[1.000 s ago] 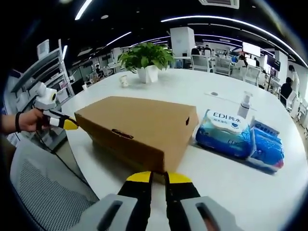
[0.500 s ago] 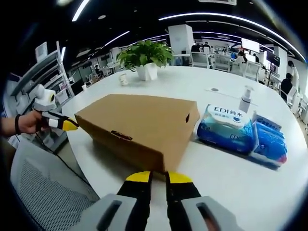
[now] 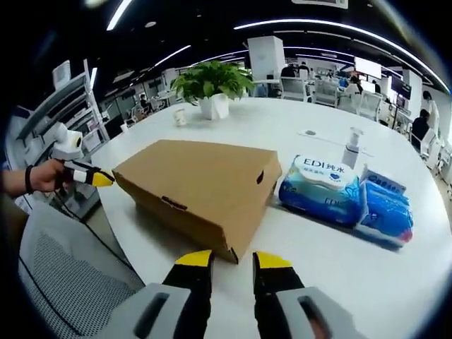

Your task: Operate the shoe box by opening the lid, removing the specified soft item, and placing it in the target area until the item is outside and the box remains undamaged.

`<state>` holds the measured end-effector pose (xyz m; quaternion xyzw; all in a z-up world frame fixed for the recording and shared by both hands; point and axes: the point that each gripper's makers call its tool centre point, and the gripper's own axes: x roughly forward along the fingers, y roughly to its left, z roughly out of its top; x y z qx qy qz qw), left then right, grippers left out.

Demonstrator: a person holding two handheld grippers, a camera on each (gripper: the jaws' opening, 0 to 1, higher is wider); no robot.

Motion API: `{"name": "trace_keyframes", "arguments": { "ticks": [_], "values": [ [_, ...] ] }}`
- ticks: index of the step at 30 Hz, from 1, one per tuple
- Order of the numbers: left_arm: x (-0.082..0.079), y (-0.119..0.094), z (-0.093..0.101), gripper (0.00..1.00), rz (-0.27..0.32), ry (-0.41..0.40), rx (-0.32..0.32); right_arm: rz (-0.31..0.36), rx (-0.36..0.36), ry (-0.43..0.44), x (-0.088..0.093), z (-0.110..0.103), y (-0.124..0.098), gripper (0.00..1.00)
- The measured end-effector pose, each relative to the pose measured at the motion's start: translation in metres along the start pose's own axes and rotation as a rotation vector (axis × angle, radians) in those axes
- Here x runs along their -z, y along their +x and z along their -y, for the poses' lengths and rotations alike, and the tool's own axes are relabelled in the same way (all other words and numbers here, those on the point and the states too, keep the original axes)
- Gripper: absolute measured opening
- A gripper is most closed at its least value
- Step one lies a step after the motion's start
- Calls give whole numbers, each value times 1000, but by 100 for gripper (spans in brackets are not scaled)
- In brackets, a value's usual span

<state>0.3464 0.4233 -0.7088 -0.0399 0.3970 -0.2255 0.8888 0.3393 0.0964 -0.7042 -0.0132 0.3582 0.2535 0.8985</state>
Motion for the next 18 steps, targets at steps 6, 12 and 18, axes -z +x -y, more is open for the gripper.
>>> {"name": "trace_keyframes", "arguments": {
  "ticks": [6, 12, 18],
  "values": [
    [-16, -18, 9, 26, 41, -5, 7, 45, -32, 2, -20, -3, -6, 23],
    [-42, -20, 15, 28, 94, -39, 18, 71, -49, 53, -35, -5, 1, 23],
    [-50, -5, 16, 29, 99, -100, 22, 58, -68, 105, -35, -10, 12, 28]
  ]
}}
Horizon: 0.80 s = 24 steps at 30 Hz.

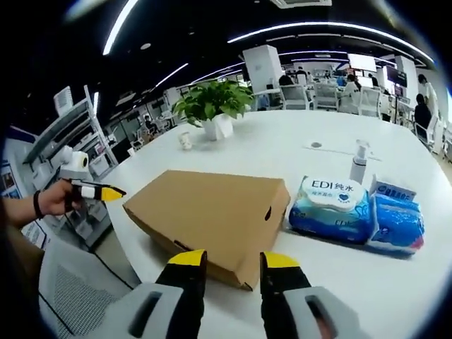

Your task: Operate the shoe box by opening the lid, removing the specified soft item, and placing it in the target area until the item is outside and the box remains undamaged.

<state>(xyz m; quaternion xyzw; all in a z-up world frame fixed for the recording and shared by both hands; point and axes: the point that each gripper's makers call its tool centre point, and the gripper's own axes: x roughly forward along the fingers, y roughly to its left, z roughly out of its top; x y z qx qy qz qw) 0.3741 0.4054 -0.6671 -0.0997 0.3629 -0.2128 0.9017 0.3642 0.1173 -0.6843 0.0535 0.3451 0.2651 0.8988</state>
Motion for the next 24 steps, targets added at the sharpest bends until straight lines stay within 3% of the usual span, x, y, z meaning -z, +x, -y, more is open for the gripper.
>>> {"name": "trace_keyframes", "arguments": {
  "ticks": [8, 17, 24],
  "values": [
    [20, 18, 0, 29, -77, -15, -18, -13, -2, 100, 9, -1, 12, 29],
    [29, 24, 1, 26, -111, -20, -8, -52, 9, 104, 19, -1, 19, 26],
    [29, 25, 3, 23, -103, -58, 22, -33, 16, 105, 19, -2, 18, 26]
  ]
}}
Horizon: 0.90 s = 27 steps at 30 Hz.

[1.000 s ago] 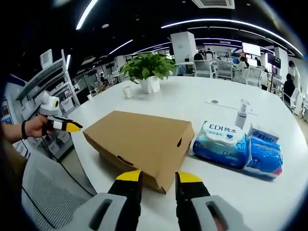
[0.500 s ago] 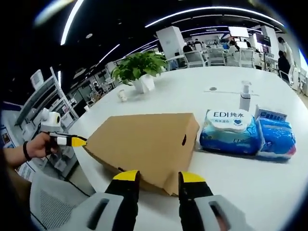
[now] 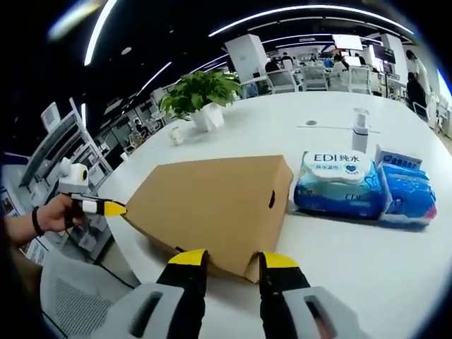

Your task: Operate the shoe box by opening the lid, removing the specified soft item, and placing it in the target area until the item is outside and the box remains undamaged.

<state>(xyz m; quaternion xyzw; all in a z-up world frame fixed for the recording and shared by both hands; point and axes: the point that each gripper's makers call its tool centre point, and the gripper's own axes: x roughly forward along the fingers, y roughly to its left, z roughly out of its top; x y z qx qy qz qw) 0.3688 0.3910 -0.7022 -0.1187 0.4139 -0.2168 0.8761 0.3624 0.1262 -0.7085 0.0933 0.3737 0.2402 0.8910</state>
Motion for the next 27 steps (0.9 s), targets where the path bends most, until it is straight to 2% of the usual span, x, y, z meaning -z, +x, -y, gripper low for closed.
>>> {"name": "trace_keyframes", "arguments": {
  "ticks": [5, 10, 18, 27],
  "values": [
    [-5, 3, -4, 23, 2, 6, -2, 1, 2, 13, -5, 0, 6, 26],
    [-18, 8, -14, 23, -12, 21, -5, -18, 7, -2, -19, -1, 21, 25],
    [-51, 30, -30, 24, -5, 23, -26, -27, 18, -2, -42, 7, 44, 25],
    [-88, 61, -36, 24, 2, 21, -32, -28, 40, 8, -75, 31, 68, 25]
  ]
}}
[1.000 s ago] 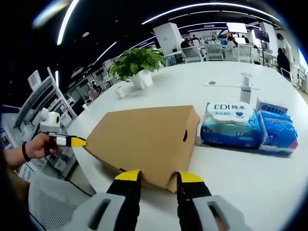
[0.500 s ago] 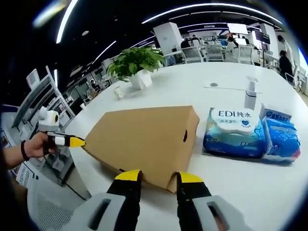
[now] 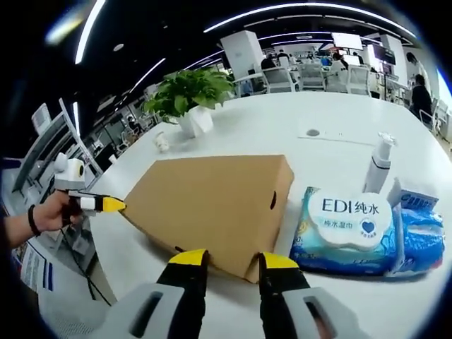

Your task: Operate the shoe box by opening the lid, removing the specified soft item, and placing it in the target area until the item is outside and the box remains undamaged.

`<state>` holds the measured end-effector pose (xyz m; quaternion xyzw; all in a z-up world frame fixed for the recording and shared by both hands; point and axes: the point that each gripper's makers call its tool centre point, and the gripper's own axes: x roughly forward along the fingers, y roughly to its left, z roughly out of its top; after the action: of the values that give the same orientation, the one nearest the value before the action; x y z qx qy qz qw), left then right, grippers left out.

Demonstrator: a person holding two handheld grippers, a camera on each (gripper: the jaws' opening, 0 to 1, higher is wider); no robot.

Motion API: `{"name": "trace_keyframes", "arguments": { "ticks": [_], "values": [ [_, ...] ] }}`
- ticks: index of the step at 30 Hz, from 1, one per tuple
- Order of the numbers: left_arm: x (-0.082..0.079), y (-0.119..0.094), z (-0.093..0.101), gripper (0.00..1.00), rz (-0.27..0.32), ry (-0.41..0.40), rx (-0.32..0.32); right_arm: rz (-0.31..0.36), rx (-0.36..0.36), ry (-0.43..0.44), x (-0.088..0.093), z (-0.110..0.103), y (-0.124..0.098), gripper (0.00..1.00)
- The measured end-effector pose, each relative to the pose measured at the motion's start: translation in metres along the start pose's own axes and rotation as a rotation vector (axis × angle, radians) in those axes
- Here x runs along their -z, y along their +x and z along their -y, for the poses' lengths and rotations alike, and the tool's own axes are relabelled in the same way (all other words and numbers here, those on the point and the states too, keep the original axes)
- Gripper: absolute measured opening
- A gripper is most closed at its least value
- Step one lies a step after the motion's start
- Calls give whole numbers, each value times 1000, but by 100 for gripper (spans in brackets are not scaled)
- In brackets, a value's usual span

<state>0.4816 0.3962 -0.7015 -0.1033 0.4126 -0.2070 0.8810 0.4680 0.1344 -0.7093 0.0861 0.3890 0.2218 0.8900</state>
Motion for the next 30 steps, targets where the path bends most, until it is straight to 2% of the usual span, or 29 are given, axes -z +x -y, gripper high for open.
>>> {"name": "trace_keyframes", "arguments": {
  "ticks": [6, 9, 19, 30],
  "values": [
    [-22, 20, -1, 24, 2, -2, -7, 1, 14, 10, -14, 12, 8, 25],
    [-28, 26, 1, 24, -4, 9, -7, 2, 17, 14, -17, 17, 9, 25],
    [-30, 30, 1, 25, -6, 12, 0, 6, 18, 14, -20, 21, 10, 26],
    [-30, 28, 2, 25, -4, -4, -6, 4, 31, -74, -23, 21, 9, 27]
  ]
}}
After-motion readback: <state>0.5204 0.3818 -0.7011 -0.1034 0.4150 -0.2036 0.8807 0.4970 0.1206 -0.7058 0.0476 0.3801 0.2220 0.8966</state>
